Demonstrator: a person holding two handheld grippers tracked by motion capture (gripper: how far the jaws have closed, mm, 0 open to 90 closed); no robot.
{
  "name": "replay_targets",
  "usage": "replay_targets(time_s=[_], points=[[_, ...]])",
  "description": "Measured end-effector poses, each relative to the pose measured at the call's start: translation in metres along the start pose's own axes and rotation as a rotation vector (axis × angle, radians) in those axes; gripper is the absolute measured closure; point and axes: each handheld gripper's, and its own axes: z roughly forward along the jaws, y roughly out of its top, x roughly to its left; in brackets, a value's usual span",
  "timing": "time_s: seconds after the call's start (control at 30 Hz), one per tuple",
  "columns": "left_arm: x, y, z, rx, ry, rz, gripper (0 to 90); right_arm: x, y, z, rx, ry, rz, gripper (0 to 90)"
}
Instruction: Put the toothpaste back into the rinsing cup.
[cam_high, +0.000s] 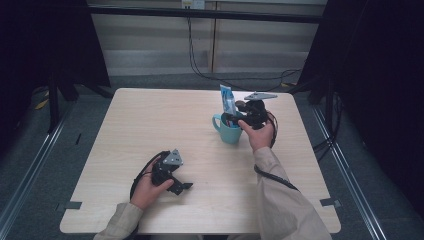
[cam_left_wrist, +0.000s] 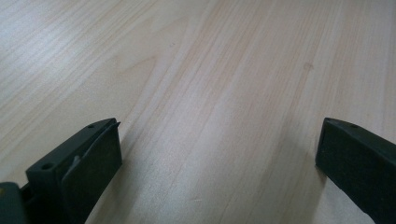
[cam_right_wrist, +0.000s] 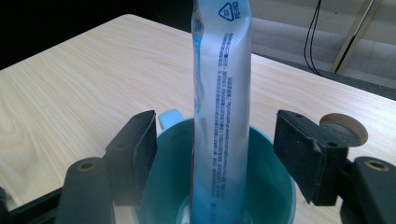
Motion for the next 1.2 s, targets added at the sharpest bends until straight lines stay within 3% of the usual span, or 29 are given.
replay_targets(time_s=[1.2], points=[[0.0, 0.0, 0.0, 0.006, -0.004, 0.0, 0.0, 0.008, -0.002, -0.022, 0.031, 0.013, 0.0, 16.6]])
